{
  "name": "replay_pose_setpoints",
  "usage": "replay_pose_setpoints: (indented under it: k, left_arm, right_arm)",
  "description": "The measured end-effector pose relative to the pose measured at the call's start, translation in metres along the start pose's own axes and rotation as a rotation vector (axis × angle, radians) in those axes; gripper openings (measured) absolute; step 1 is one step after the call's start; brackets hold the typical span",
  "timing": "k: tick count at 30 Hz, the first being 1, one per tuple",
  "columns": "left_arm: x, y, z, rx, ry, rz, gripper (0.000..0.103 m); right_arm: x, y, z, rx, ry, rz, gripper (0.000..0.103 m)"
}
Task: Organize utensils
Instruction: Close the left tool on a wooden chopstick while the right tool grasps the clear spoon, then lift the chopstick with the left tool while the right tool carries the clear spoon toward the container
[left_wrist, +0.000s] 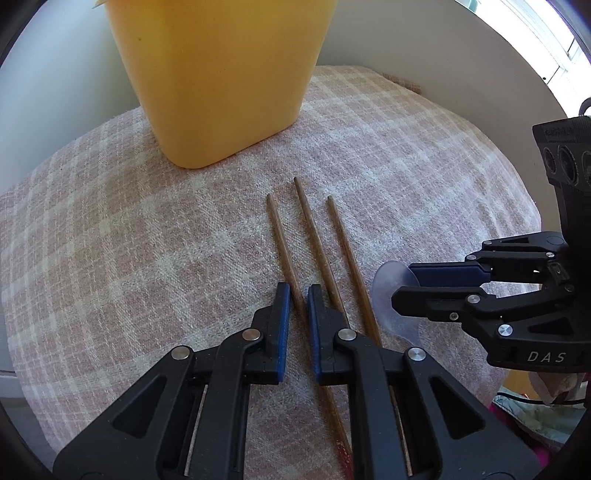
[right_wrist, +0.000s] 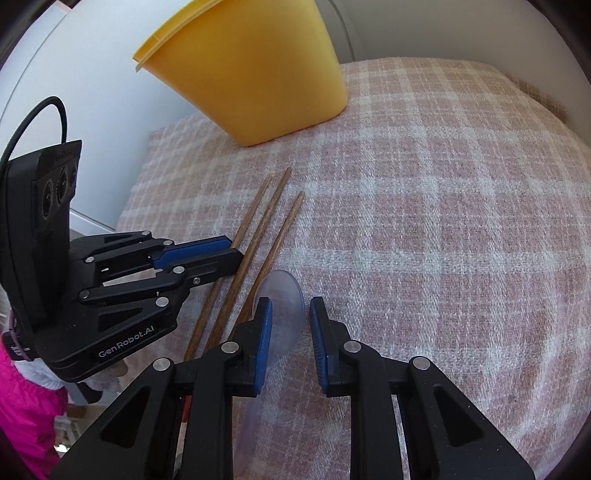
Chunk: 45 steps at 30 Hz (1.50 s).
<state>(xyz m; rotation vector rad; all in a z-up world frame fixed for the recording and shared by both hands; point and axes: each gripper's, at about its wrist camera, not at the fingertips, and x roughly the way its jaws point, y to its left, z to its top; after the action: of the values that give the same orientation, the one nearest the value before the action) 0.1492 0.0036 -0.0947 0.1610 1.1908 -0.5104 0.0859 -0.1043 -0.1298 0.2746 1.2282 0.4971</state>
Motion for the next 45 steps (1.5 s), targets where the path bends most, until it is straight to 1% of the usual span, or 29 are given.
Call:
replay_pose_setpoints:
  k: [5, 6, 7, 11, 13, 22, 26, 32, 37, 40, 45]
  left_arm:
    - [0.005, 0.002, 0.006, -0.023, -0.015, -0.016, 0.009]
    - [0.005, 0.003, 0.006, -0.026, -0.023, -0.021, 0.008]
    - [0.006, 0.004, 0.006, -0.035, -0.032, -0.028, 0.008]
    - [0.005, 0.010, 0.003, -0.069, -0.055, -0.052, 0.006]
    - [0.001, 0.014, 0.000, -0.092, -0.070, -0.066, 0.004]
    - [-0.030, 0.029, -0.013, -0.162, -0.155, -0.136, 0.003]
    - [-0.053, 0.036, -0.014, -0.200, -0.222, -0.168, 0.003]
    - [-0.097, 0.040, -0.018, -0.203, -0.339, -0.178, 0.003]
    - [-0.126, 0.039, -0.018, -0.191, -0.416, -0.171, 0.003]
    - [-0.139, 0.042, -0.018, -0.199, -0.450, -0.179, 0.003]
    - [-0.159, 0.043, -0.010, -0.179, -0.502, -0.174, 0.003]
  right_arm:
    - [0.002, 0.005, 0.000, -0.036, -0.004, -0.034, 0.019]
    - [0.002, 0.008, -0.002, -0.047, -0.007, -0.049, 0.013]
    - [0.003, 0.009, -0.002, -0.055, -0.007, -0.044, 0.006]
    - [0.001, 0.012, 0.000, -0.047, -0.014, -0.025, 0.002]
    - [-0.003, 0.017, 0.003, -0.050, -0.030, -0.032, 0.002]
    - [-0.032, 0.019, 0.008, -0.070, -0.089, -0.038, 0.002]
    - [-0.057, 0.021, 0.010, -0.086, -0.140, -0.047, 0.002]
    - [-0.098, 0.028, 0.010, -0.136, -0.258, -0.070, 0.002]
    - [-0.115, 0.041, 0.012, -0.174, -0.351, -0.096, 0.002]
    - [-0.125, 0.045, 0.012, -0.189, -0.389, -0.100, 0.002]
    - [-0.136, 0.052, 0.020, -0.204, -0.451, -0.112, 0.002]
